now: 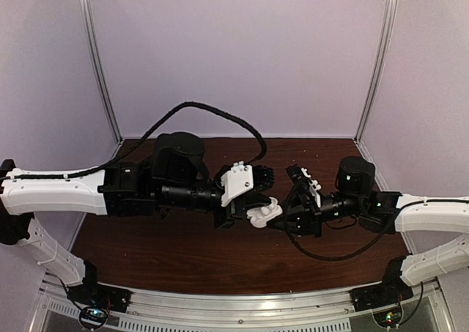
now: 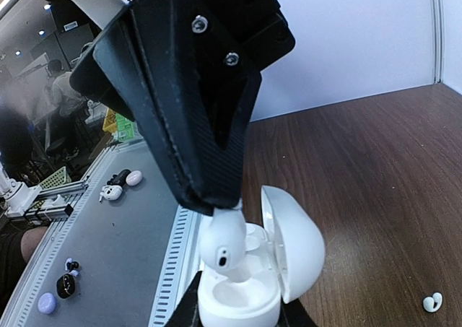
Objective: Insert the wireless bluetooth earbuds into the charging case
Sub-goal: Place the right earbud in the right side groove of the charging case.
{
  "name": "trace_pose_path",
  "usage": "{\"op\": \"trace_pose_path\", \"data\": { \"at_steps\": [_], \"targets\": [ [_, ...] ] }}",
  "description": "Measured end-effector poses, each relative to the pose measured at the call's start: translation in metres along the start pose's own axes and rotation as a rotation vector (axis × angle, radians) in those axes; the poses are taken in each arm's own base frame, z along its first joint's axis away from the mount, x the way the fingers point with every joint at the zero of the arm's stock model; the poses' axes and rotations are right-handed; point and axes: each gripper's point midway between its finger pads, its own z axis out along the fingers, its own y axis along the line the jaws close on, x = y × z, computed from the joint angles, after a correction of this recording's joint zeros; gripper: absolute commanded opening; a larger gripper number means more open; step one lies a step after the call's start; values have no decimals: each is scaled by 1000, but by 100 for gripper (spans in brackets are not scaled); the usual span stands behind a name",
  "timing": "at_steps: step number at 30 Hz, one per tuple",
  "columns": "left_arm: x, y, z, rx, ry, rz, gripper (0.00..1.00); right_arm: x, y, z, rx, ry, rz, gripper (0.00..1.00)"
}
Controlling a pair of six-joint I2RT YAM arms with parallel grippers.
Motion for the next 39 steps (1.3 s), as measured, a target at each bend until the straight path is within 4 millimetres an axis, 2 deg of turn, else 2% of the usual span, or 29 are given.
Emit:
{"op": "trace_pose_path", "data": {
  "at_steps": [8,16,25,36,39],
  "targets": [
    [8,-2,7,-10,32,31,0,3,2,3,-12,11,7,0],
    [7,-12,10,5,37,80,0,4,4,3,-25,15,12,0],
    [7,-14,16,18,45,88,0,5,6,2,-29,19,17,0],
    [-8,-14,17,34,-2,55,0,-5,13,-5,-26,6,-20,0],
    [-8,-11,16,20,7,44,6,-6,11,-5,-11,4,-33,0]
  ]
}}
